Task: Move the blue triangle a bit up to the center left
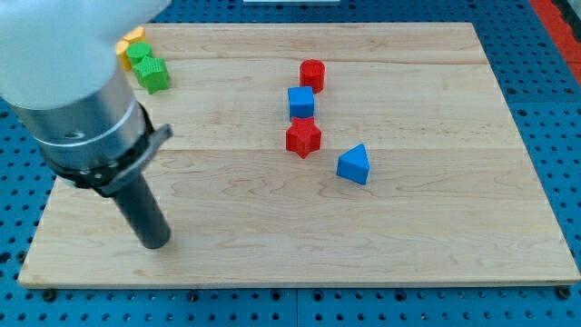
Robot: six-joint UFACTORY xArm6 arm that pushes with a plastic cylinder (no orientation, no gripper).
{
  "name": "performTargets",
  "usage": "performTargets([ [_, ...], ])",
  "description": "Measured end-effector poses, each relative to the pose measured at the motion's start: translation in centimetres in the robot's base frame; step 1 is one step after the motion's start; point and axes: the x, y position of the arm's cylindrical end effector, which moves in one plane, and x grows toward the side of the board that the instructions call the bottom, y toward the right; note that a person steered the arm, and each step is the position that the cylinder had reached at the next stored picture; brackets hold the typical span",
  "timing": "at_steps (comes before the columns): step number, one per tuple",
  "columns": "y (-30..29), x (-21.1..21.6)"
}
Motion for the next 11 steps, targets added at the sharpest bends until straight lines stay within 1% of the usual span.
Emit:
performTargets([
  [1,11.4,0.0],
  [2,24.3,-3.2],
  [3,29.4,-9.5],
  [4,20.5,-11.6],
  [5,12.1,-10.3],
  [6,11.0,-5.9],
  [7,12.7,-2.1],
  [8,5.2,-0.4],
  [9,5.4,-6.9],
  [10,5.0,-9.0],
  [11,6.2,-3.7],
])
